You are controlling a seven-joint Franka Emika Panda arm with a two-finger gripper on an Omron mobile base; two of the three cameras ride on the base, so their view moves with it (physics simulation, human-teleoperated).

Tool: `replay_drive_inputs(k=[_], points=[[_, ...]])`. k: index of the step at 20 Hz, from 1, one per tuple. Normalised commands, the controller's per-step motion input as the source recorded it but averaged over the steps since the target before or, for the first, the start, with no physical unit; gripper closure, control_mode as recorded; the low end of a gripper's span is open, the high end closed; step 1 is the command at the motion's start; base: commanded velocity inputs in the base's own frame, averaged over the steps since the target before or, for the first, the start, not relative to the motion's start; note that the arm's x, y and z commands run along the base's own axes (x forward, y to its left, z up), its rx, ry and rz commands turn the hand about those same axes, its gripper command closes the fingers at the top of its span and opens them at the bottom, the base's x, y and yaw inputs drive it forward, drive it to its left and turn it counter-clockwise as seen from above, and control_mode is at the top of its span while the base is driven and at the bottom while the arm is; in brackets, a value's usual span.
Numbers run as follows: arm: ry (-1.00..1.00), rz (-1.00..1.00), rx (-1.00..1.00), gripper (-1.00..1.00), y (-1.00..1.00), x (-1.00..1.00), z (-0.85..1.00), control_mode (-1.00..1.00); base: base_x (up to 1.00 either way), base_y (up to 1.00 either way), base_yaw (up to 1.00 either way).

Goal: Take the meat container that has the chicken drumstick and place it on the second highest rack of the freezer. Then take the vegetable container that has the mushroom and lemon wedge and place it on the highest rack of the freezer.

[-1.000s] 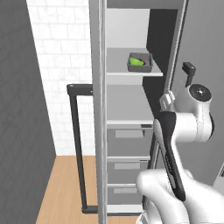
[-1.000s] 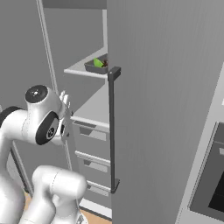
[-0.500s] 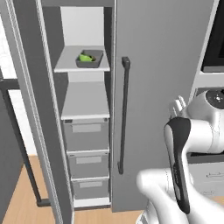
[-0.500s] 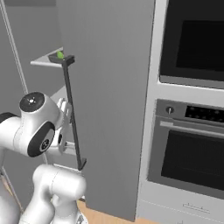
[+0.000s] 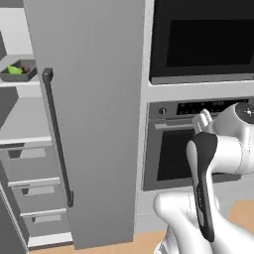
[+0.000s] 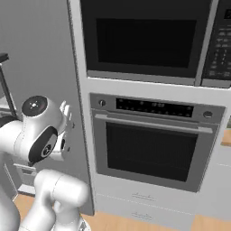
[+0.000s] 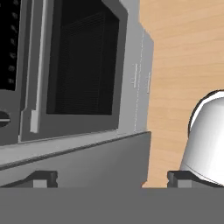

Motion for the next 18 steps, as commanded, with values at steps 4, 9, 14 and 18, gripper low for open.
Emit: replay_drive_inputs(k=[4,9,14,18], points=[[0.0,0.0,0.0,-1.0,0.0,0.0,0.0,1.0,0.25,-1.0,-0.02],[0.0,0.0,0.0,-1.0,0.0,0.0,0.0,1.0,0.32,-1.0,0.0],[0.0,0.0,0.0,-1.0,0.0,0.0,0.0,1.0,0.16,-1.0,0.02],[0.0,0.0,0.0,-1.0,0.0,0.0,0.0,1.0,0.05,-1.0,0.06]])
